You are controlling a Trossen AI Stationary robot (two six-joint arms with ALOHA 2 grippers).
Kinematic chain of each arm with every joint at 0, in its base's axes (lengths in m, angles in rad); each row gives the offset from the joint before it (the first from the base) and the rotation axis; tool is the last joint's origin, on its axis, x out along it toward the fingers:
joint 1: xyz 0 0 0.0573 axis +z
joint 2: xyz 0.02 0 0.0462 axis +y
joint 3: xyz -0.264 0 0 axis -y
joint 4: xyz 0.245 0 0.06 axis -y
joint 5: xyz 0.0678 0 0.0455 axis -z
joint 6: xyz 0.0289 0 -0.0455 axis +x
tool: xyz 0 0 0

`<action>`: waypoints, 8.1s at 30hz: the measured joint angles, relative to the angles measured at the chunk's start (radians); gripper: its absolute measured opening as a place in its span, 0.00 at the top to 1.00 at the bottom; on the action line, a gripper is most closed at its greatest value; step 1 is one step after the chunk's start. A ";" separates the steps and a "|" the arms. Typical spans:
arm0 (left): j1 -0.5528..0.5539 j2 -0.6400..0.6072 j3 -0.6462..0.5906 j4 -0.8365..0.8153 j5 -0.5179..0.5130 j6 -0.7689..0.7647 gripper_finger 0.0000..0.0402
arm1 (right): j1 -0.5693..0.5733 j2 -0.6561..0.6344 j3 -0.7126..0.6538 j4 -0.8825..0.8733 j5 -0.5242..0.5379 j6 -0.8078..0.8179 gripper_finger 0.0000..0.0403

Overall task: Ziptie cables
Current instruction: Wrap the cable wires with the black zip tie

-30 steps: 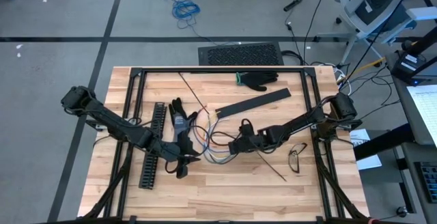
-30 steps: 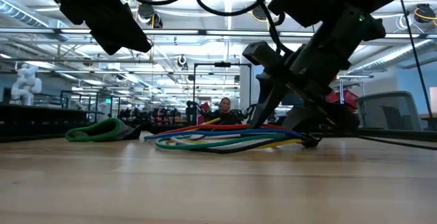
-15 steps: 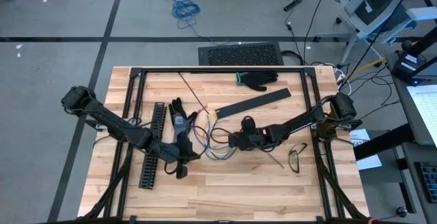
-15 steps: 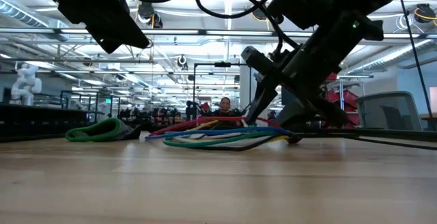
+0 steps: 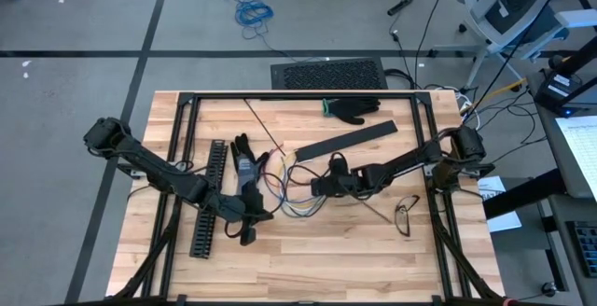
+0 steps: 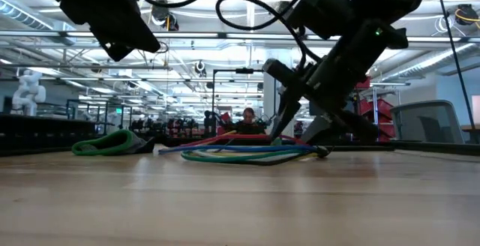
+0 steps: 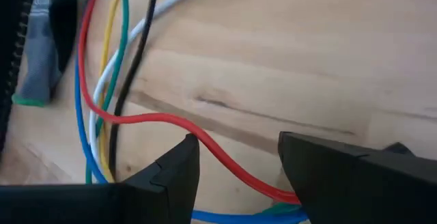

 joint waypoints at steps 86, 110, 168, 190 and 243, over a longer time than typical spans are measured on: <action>0.085 0.286 0.076 0.116 0.128 0.024 0.99 | 0.057 -0.082 -0.001 -0.365 -0.011 -0.143 1.00; 0.086 0.286 0.076 0.116 0.093 0.027 0.99 | 0.118 -0.144 -0.001 -0.085 -0.078 -0.291 0.98; 0.037 0.286 0.076 0.096 0.052 -0.161 0.99 | -0.022 0.019 0.011 -0.199 -0.320 -1.636 0.70; 0.057 0.285 0.087 0.131 0.031 -0.084 0.99 | 0.035 -0.111 0.456 -0.773 -0.346 -1.561 0.99; 0.089 0.285 0.141 0.119 -0.045 -0.130 0.99 | -0.033 0.057 0.141 -0.566 -0.386 -1.615 0.94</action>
